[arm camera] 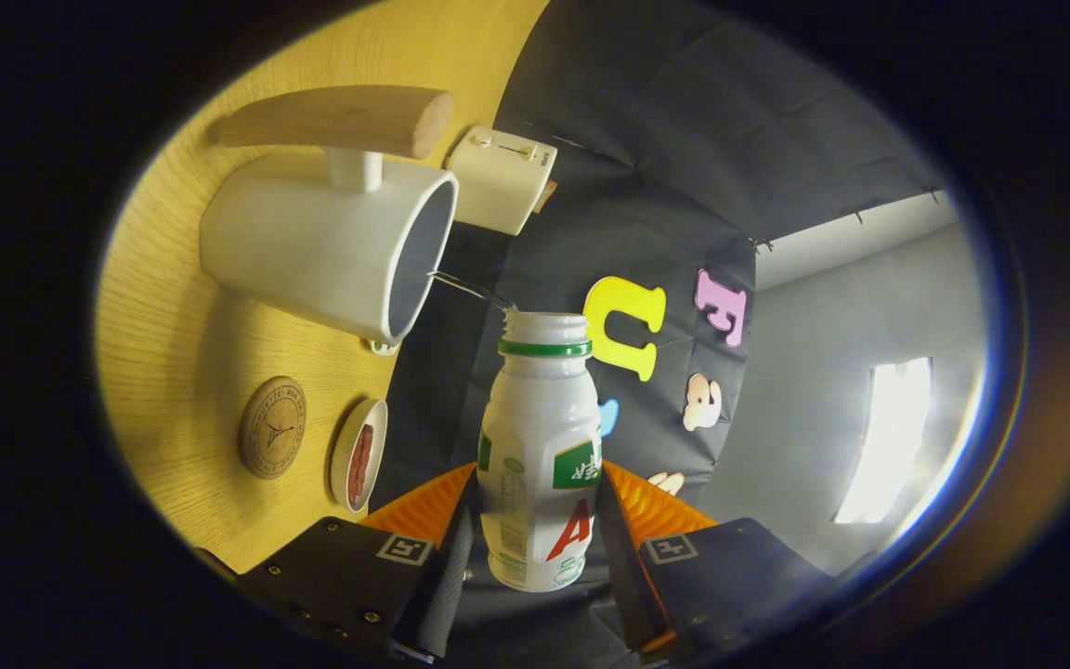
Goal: Take the bottle from table, then pour the juice into the cup, finally place the bottle on the coaster
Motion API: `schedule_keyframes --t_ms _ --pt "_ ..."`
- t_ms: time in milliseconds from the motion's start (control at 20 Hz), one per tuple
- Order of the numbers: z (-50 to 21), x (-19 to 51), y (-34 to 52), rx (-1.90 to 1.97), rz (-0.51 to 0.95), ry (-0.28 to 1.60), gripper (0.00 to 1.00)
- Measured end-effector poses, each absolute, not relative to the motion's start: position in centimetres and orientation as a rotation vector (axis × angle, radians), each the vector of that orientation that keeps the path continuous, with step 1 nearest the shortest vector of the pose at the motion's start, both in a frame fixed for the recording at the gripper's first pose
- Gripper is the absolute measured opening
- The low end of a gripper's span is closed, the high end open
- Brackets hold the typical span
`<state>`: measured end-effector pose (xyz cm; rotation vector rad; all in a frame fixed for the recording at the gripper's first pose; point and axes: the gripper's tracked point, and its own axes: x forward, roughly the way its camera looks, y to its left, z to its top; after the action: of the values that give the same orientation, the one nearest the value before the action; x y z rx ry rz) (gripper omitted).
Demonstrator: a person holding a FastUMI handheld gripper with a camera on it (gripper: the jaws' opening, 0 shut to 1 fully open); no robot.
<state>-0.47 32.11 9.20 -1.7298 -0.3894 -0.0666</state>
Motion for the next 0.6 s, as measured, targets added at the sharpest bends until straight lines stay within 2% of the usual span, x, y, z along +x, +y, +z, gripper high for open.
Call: schedule_keyframes --t_ms 600 --pt "8.65 -0.84 32.47 -1.776 -0.049 -0.445 0.68"
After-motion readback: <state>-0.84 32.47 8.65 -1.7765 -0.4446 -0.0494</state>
